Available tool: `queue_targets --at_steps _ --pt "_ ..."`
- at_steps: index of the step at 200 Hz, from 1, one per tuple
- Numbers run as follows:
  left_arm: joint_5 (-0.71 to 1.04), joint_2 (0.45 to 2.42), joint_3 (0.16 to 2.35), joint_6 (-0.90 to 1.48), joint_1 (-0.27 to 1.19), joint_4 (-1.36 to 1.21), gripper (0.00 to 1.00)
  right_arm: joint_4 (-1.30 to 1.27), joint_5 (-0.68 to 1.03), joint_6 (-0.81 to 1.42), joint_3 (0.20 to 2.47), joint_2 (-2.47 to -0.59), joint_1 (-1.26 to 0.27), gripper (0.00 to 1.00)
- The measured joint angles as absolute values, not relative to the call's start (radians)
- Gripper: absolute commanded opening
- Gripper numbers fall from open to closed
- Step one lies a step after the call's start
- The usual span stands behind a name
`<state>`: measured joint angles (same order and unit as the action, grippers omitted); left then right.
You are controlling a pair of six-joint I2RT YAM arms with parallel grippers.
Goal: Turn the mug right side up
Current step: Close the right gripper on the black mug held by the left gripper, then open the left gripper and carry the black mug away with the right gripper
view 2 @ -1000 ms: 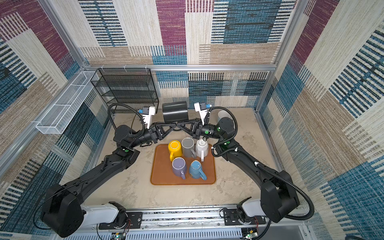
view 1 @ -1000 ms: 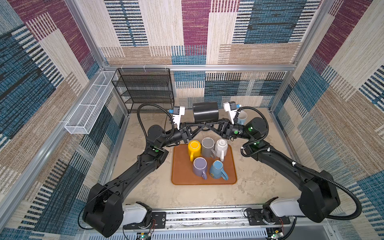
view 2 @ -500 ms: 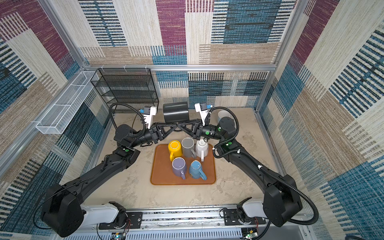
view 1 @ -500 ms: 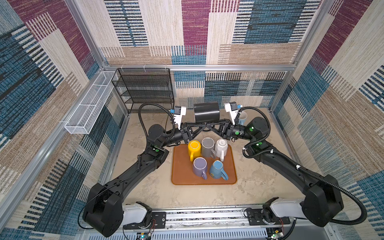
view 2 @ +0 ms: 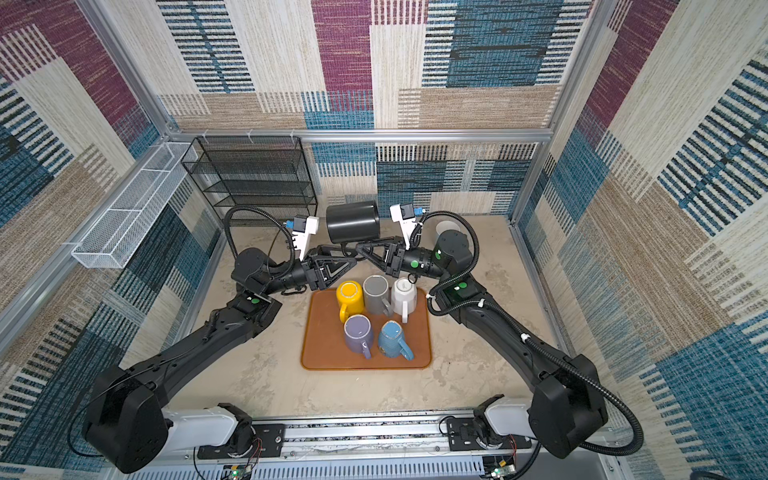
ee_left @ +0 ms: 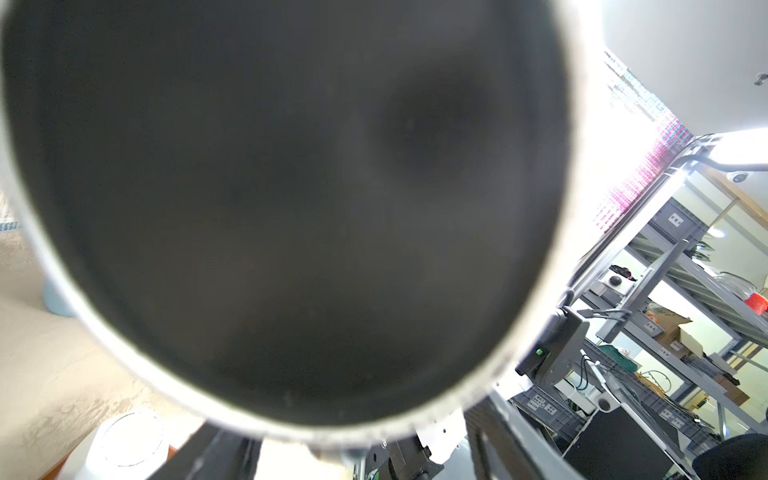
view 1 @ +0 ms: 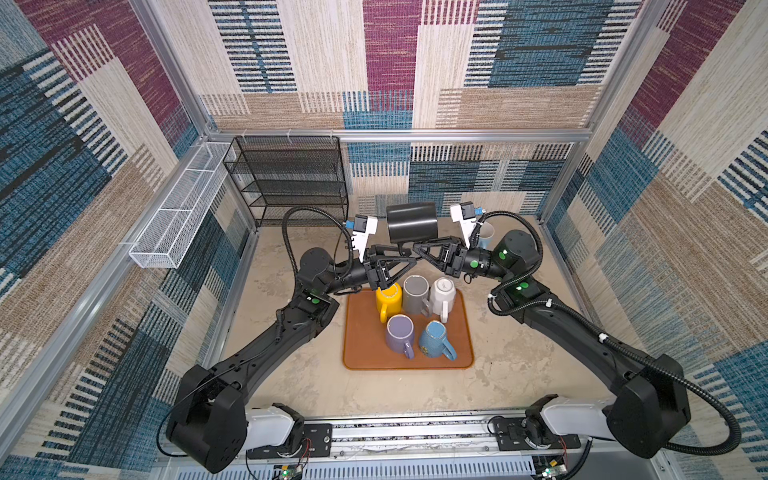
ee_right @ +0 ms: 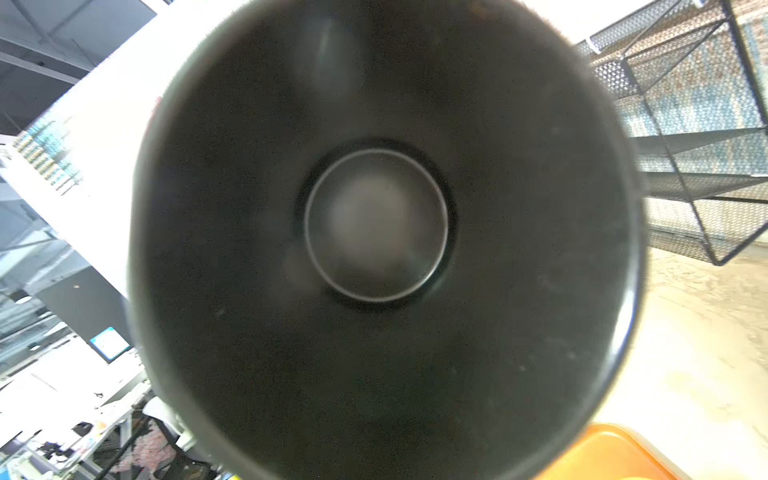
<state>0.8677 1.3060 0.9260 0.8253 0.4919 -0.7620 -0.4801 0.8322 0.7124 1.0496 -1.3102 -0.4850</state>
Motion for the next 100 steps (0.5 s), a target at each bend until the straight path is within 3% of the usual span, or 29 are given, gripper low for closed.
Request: queue_targets --at_steps 100 --pt "0.788 1.203 0.899 0.698 0.488 -0.574 0.75 -0.254 0.751 0.575 1.132 -1.291 -0.446 0.0"
